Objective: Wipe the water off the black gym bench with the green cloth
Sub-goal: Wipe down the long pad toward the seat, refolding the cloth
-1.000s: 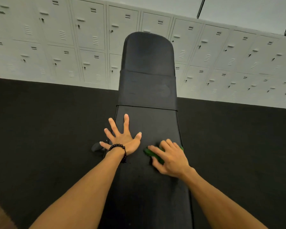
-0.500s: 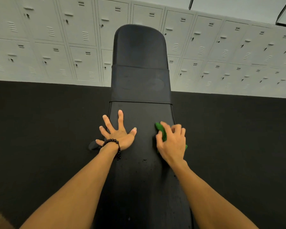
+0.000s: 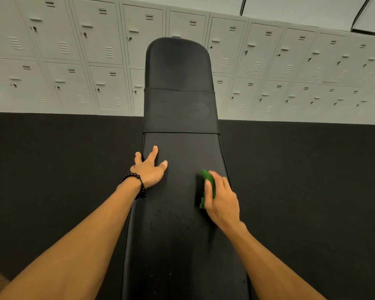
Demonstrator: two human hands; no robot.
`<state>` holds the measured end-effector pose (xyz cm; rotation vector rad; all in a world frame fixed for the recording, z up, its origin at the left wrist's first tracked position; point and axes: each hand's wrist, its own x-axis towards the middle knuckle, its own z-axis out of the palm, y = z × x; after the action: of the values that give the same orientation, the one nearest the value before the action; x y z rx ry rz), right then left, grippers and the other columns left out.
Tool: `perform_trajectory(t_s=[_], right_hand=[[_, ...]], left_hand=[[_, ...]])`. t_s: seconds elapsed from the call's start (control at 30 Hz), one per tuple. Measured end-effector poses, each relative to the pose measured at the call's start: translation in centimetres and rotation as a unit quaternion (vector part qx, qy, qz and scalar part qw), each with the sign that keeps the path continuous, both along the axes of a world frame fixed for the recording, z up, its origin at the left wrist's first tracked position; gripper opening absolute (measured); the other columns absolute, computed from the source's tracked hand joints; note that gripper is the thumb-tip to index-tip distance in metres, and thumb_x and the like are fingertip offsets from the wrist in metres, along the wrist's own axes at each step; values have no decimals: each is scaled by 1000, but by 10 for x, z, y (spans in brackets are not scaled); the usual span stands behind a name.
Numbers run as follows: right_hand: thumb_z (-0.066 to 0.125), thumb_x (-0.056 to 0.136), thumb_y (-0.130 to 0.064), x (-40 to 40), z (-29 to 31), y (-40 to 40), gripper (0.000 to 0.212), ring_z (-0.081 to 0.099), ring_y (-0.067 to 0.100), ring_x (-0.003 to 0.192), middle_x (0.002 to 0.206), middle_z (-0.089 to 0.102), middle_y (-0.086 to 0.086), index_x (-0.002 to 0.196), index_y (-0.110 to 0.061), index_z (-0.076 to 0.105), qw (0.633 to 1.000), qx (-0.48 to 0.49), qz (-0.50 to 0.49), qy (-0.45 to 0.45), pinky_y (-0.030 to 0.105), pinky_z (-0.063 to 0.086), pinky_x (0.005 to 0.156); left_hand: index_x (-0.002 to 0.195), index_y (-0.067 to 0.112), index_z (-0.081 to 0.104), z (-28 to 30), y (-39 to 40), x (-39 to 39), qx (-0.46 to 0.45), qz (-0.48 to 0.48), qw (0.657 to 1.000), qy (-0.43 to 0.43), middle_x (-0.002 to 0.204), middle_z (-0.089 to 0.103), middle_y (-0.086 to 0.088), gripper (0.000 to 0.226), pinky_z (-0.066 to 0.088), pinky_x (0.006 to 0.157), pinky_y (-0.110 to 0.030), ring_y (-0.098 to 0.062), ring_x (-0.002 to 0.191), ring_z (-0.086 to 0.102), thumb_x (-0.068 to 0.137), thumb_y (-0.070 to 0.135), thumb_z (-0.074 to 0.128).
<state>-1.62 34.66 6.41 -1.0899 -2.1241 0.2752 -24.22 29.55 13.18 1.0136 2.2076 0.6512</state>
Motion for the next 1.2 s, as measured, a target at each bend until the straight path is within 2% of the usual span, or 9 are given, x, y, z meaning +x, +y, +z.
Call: perform_trajectory(t_s=[0.17,0.33,0.5,0.7,0.8,0.93,1.0,1.13,1.2], right_hand=[[42,104,-34,-52,33,-38,21,63,17,77,92,66,-4,112,-22,58,991,-39,130,6,36,51,65],[40,103,-39,-102,11,-80,28,66,37,76,90,69,9,104,-15,55,969,-22,203,-137,39,43,57],[33,104,-42,-104,-22,-104,34,67,39,78,98,66,8,119,-17,51,909,82,287,-292,42,44,60],[49,98,-40,-101,-42,-84,28,59,25,61,77,58,3,111,-18,62,840,291,370,-270,35,44,47],[45,100,-44,-99,-50,-83,33,55,24,67,81,57,4,119,-23,62,790,336,421,-294,37,45,52],[51,97,-50,-112,-31,-72,38,58,29,75,87,56,6,124,-25,60,908,267,219,-238,38,47,53],[50,95,-54,-114,-31,-77,45,56,29,80,94,55,7,130,-25,55,923,239,192,-233,39,48,56],[50,92,-53,-94,-44,-98,46,49,25,84,96,52,6,129,-26,55,794,301,423,-317,37,42,60],[53,88,-49,-92,-40,-91,43,49,26,83,95,50,6,124,-26,59,779,311,435,-328,36,41,59]], left_hand=[[155,37,19,-3,-25,10,93,18,995,-9,165,6,-6,56,19,120,-46,-31,150,13,102,46,36],[149,35,36,-12,-81,1,146,86,979,-112,133,59,-15,50,38,109,-49,-33,127,52,100,44,42],[146,32,41,-68,-140,10,136,150,961,-188,135,59,1,47,35,113,-40,-16,129,50,102,45,41],[144,29,46,-92,-159,25,162,210,880,-395,141,46,6,52,33,102,-31,-9,127,43,102,55,30],[145,34,44,-98,-163,20,162,208,859,-440,152,40,6,61,32,98,-42,-17,140,34,97,66,25],[145,37,41,-95,-169,16,140,204,850,-466,138,48,3,64,37,86,-37,-14,123,43,94,71,23],[147,39,37,-96,-169,13,140,199,851,-465,148,43,1,68,33,96,-48,-19,134,39,92,75,21],[146,40,39,-98,-165,9,134,218,852,-457,152,39,0,77,31,104,-57,-28,140,34,85,83,20],[148,37,38,-94,-161,9,140,219,858,-444,155,36,-5,79,29,110,-57,-28,142,33,86,82,20]])
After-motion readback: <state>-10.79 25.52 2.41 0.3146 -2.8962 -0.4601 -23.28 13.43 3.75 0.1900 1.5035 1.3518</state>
